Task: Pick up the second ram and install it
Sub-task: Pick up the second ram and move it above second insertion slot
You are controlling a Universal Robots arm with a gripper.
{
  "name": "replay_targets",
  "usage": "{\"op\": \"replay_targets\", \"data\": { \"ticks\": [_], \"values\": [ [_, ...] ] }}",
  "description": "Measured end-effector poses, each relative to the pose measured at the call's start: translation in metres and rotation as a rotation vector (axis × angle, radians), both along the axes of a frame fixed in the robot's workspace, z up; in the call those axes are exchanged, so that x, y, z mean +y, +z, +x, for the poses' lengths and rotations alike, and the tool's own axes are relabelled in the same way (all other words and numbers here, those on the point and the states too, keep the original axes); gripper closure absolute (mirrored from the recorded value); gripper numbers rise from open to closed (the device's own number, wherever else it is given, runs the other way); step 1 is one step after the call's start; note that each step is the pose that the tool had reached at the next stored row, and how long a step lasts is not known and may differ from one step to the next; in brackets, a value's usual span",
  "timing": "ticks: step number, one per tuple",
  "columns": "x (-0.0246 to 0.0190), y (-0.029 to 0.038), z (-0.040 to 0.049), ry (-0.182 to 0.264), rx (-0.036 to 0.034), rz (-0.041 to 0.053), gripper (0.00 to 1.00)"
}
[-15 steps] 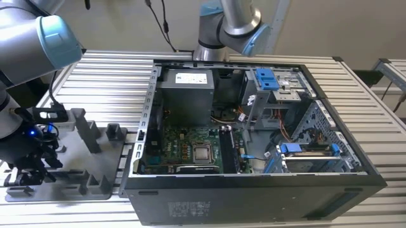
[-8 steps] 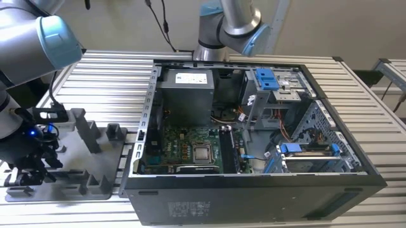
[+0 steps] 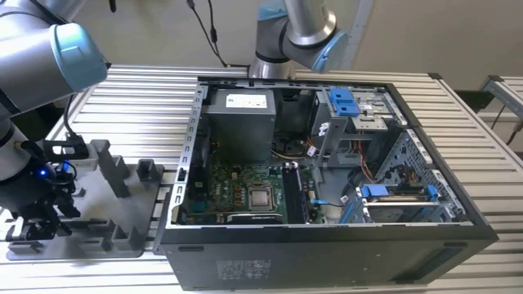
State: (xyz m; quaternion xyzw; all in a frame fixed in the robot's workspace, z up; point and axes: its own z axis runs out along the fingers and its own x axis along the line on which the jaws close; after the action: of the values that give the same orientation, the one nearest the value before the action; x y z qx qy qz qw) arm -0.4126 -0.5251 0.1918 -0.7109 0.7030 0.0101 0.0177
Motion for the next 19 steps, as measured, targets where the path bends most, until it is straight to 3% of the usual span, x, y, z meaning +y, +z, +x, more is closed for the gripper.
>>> {"op": "replay_targets", "data": {
  "ticks": [8, 10, 12, 13, 16, 17, 19],
  "values": [
    [-0.0001, -0.0001, 0.0, 0.0, 0.0, 0.0001, 0.58],
    [-0.0001, -0.0001, 0.0, 0.0, 0.0, 0.0001, 0.5],
    [-0.0001, -0.0001, 0.0, 0.0, 0.0, 0.0001, 0.5],
    [-0.0001, -0.0001, 0.0, 0.0, 0.0, 0.0001, 0.44],
    [-0.0002, -0.0001, 0.0, 0.0, 0.0, 0.0, 0.44],
    [-0.0002, -0.0001, 0.0, 0.0, 0.0, 0.0001, 0.46],
    [-0.0002, -0.0001, 0.0, 0.0, 0.0001, 0.0001, 0.59]
  ]
}}
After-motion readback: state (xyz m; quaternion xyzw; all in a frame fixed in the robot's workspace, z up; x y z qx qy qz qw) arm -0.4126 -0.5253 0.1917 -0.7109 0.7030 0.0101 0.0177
